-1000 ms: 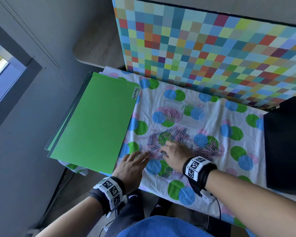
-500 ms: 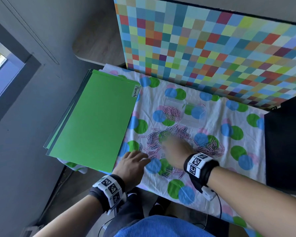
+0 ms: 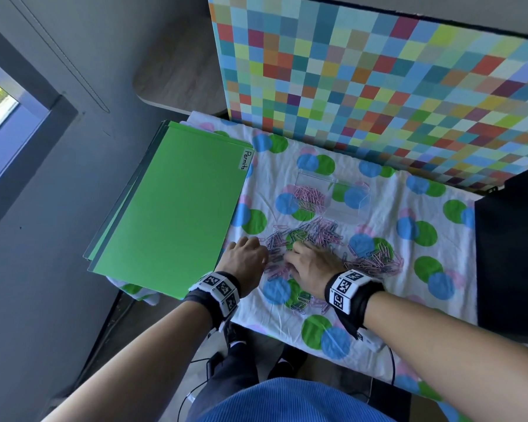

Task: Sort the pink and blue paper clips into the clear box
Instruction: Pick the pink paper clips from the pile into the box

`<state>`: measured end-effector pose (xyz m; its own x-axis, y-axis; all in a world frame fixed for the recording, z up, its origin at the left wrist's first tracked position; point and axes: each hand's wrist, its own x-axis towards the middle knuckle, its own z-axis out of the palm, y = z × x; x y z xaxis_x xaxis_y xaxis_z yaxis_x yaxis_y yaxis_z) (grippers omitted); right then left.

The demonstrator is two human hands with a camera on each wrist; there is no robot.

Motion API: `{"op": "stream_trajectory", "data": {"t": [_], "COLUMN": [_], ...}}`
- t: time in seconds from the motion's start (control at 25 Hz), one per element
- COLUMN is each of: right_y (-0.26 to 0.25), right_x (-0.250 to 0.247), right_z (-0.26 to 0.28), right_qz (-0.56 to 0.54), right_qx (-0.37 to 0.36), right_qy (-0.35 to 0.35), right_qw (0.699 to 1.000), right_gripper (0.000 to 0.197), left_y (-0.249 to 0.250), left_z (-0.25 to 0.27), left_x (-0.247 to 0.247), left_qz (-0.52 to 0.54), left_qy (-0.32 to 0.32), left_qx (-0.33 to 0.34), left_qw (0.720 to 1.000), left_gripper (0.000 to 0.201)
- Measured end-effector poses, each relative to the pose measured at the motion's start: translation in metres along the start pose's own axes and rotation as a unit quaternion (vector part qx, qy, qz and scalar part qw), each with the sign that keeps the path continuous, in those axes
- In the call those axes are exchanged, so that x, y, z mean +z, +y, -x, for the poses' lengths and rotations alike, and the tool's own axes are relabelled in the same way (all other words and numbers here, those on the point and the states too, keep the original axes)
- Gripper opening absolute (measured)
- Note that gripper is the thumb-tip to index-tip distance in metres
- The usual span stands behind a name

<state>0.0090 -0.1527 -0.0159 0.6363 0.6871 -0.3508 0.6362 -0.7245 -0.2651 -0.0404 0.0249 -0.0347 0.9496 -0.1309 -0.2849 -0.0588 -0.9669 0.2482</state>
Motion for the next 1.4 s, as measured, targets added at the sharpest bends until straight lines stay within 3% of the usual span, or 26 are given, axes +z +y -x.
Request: {"op": "stream_trajectory", "data": {"t": [0.2,0.28,0.36,0.44,0.64,0.76,0.96,1.2,1.4], "right_y": [0.003,0.002,0.004,0.008,0.016,0.016,0.013,0.013,0.014], "right_x": [0.004,0.005,0.003,0.001,-0.003,-0.004,0.0,0.008,0.011], "right_z": [0.0,0.001,0.003,0.003,-0.004,-0.004,-0.001,-0.006,-0.007], "right_qz": [-0.029,-0.087,-0.183,-0.252,-0.312,-0.293,-0.147,-0.065,-0.051], "right_qx": [0.004,0.023,0.059,0.094,0.173,0.171,0.088,0.063,0.048], "right_qy": [-0.001,0.006,0.032,0.06,0.055,0.048,0.014,0.005,-0.004], "right_qw": [1.0,0.996,0.981,0.961,0.933,0.939,0.985,0.996,0.998], "right_gripper": [0.009,0.005,0.003,0.014,0.017,0.01,0.004,0.01,0.005], "left_y": [-0.003,-0.003,-0.001,0.003,0.013,0.013,0.009,0.002,0.006], "left_z": [0.002,0.005,0.006,0.007,0.006,0.008,0.017,0.029,0.022], "left_x": [-0.004,-0.007,-0.009,-0.008,-0.002,0.0,0.005,0.006,0.0], "left_qz": [0.152,0.212,0.23,0.237,0.246,0.203,0.094,0.079,0.102], "left_qy": [0.039,0.068,0.081,0.082,0.04,0.0,-0.013,-0.005,0.007], "left_qx": [-0.031,-0.055,-0.055,-0.048,-0.061,-0.067,-0.015,0.046,0.01], "left_qw": [0.987,0.973,0.968,0.967,0.966,0.977,0.995,0.996,0.995], "left_gripper": [0.013,0.022,0.03,0.029,0.017,0.005,0.018,0.018,0.016]}}
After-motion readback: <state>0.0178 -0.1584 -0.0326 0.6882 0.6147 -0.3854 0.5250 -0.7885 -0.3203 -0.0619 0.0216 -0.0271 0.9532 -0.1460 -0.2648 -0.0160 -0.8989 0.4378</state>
